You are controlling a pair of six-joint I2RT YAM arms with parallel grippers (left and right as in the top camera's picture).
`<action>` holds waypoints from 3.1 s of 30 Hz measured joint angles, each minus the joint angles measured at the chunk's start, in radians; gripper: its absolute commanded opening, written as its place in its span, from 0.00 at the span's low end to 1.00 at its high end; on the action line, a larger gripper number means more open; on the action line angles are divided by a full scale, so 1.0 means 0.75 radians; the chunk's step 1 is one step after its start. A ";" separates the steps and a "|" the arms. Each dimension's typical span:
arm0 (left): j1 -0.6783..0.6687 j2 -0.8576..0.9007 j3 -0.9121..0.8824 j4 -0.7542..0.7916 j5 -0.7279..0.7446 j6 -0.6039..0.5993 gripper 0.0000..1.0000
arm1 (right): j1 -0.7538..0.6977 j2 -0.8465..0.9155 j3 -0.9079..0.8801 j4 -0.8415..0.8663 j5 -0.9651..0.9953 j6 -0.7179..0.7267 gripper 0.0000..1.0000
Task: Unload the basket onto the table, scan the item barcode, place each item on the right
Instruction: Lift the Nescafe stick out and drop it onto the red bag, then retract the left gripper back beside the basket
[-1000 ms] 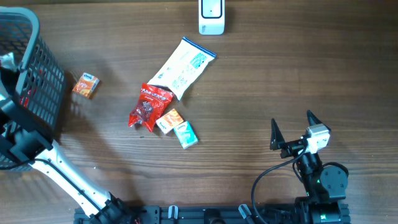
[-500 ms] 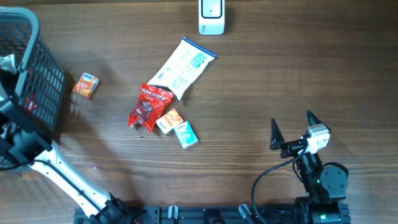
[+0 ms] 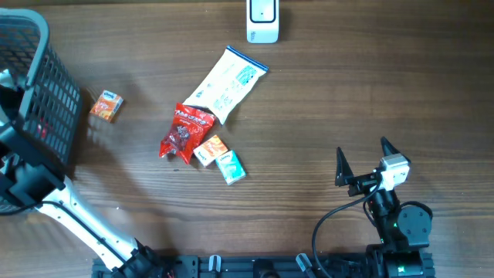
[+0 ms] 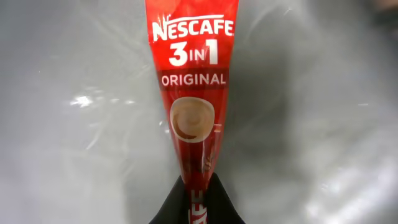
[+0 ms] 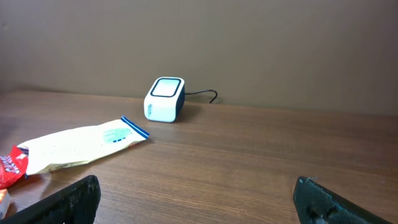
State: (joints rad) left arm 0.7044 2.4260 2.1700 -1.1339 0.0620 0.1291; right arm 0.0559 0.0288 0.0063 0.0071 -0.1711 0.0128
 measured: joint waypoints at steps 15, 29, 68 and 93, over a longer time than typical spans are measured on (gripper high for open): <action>0.000 -0.808 -0.001 0.181 0.216 -0.299 0.04 | 0.000 0.000 0.000 0.000 0.000 0.000 1.00; -0.278 -0.872 -0.010 -0.436 0.706 -0.434 0.04 | 0.000 0.000 0.000 0.000 0.000 0.000 1.00; -0.944 -0.842 -0.987 0.181 0.512 -0.596 1.00 | 0.000 0.000 0.000 0.000 0.000 0.000 1.00; -0.167 -1.967 -0.885 -0.071 0.404 -0.600 1.00 | 0.000 0.000 0.000 0.000 0.000 0.000 1.00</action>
State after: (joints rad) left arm 0.5789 0.9504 1.5063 -1.1870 0.3649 -0.3206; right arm 0.0559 0.0288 0.0063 0.0071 -0.1711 0.0128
